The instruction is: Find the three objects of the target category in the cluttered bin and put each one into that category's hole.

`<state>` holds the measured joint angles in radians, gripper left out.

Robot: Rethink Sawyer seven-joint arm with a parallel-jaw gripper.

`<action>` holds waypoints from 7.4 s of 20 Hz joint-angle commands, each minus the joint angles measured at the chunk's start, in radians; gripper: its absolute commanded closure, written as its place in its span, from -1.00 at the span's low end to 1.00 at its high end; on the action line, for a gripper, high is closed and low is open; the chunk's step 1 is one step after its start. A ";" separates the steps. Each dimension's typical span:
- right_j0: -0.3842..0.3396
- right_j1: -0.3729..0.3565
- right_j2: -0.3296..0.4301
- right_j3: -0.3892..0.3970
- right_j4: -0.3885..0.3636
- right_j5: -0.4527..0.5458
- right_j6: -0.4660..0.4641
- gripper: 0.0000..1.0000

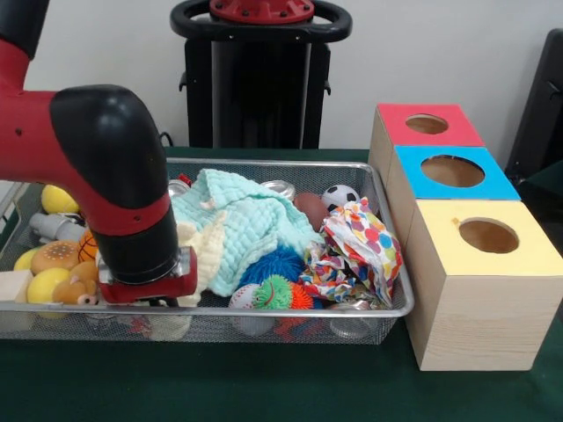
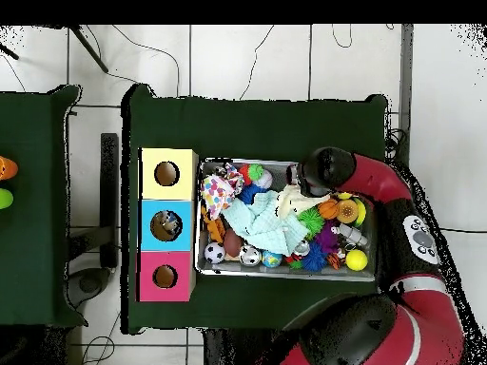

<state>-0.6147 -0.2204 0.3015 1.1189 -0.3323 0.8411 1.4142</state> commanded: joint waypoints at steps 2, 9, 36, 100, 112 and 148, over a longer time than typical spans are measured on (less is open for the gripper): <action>0.006 0.119 -0.010 -0.248 -0.057 -0.093 0.041 1.00; 0.000 0.122 0.014 -0.238 -0.064 -0.147 0.049 1.00; 0.098 -0.050 -0.208 0.340 -0.088 -0.748 0.339 1.00; 0.609 -0.041 -0.464 0.968 0.549 -1.300 0.467 1.00; 0.809 -0.014 -0.464 0.888 0.934 -1.182 0.407 1.00; 0.725 -0.446 -0.627 0.901 0.945 -0.586 0.294 1.00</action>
<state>0.1801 -0.5571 -0.4108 1.9835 0.6762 0.1291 1.5872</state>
